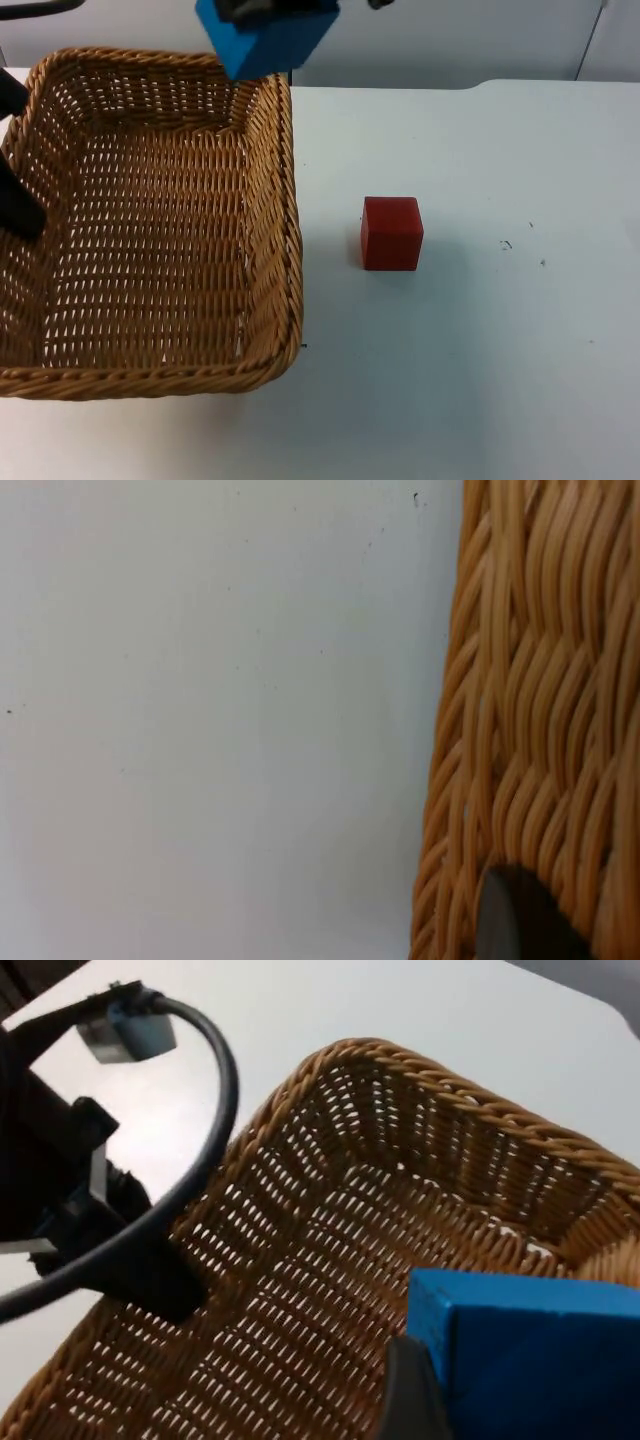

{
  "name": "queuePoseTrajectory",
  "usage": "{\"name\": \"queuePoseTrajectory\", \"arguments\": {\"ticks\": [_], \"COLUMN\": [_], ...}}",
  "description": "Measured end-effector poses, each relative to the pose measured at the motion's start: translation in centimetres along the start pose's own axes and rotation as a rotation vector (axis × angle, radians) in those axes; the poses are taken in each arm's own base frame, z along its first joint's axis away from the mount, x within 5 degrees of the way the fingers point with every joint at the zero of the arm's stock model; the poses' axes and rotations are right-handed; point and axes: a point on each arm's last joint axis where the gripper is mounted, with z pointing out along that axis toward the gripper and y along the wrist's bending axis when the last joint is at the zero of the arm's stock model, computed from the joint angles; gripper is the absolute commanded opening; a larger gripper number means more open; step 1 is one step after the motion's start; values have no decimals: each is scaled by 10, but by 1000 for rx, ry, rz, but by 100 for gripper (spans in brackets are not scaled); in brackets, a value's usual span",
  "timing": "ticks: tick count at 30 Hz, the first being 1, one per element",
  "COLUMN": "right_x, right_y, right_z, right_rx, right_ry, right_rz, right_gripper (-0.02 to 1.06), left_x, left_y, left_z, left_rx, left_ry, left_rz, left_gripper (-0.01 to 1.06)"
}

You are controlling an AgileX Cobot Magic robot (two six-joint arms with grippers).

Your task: Pick up the basket with the left hand and place the blue cube into the basket with the right hand.

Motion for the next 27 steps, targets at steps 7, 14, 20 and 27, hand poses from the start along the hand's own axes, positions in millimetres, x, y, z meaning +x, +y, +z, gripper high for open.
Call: {"name": "queuePoseTrajectory", "arguments": {"ticks": [7,14,20,27], "right_x": [2,17,32,39], "right_y": [16,18,17,17], "right_z": [34,60,82,100], "right_rx": [-26,-26,-25,-25], "right_ry": [56,129,173,184], "right_rz": [-38,-51,-87,-94], "right_gripper": [0,0,0,0], "left_x": [0,0,0,0], "left_y": [0,0,0,0], "left_z": [0,0,0,0], "left_rx": [0,0,0,1], "left_ry": [0,0,0,-1], "left_rz": [0,0,0,-1], "left_gripper": [0,0,0,0]}}
